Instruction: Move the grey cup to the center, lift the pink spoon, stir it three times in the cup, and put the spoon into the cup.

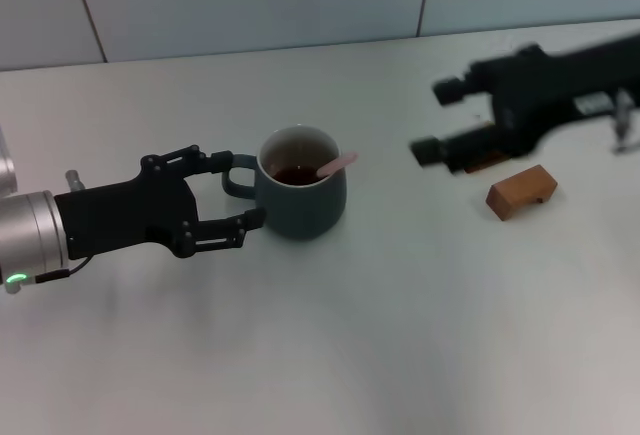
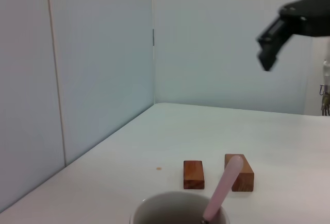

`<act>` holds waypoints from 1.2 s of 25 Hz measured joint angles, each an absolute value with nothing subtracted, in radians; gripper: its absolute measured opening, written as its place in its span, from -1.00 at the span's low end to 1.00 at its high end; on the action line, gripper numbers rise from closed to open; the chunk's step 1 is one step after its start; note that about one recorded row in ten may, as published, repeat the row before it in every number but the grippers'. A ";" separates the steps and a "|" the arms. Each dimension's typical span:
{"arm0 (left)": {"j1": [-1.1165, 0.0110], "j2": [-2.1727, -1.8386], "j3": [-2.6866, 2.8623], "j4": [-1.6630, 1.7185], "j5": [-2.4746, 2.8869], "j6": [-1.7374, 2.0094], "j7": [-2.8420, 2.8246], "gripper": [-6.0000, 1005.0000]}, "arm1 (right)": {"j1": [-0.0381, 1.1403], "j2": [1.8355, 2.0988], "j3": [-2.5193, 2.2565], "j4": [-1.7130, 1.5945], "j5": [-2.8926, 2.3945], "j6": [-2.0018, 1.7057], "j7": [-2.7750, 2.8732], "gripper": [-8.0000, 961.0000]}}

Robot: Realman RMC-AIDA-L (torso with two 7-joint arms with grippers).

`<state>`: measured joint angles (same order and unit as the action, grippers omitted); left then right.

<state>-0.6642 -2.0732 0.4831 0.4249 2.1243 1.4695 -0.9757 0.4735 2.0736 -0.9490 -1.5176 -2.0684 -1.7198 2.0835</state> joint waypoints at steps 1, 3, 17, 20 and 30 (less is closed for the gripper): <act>-0.664 -2.073 0.483 0.425 2.124 1.469 -0.980 0.68 | 0.446 2.074 -0.937 -1.513 -2.051 -1.722 2.049 0.66; -0.664 -2.072 0.483 0.425 2.124 1.469 -0.987 0.68 | 0.388 2.075 -0.904 -1.473 -2.032 -1.722 1.952 0.76; -0.669 -2.074 0.512 0.425 2.126 1.445 -1.019 0.68 | 0.399 2.069 -0.791 -1.207 -2.037 -1.664 1.750 0.76; -0.671 -2.074 0.512 0.425 2.126 1.444 -1.024 0.68 | 0.419 2.066 -0.794 -1.173 -2.054 -1.653 1.745 0.76; -0.673 -2.074 0.517 0.425 2.125 1.444 -1.027 0.68 | 0.449 2.069 -0.795 -1.146 -2.104 -1.631 1.741 0.76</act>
<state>-0.6727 -2.0740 0.5173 0.4246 2.1246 1.4443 -1.0270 0.4490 2.0690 -0.7952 -1.1461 -2.1040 -1.6308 1.7413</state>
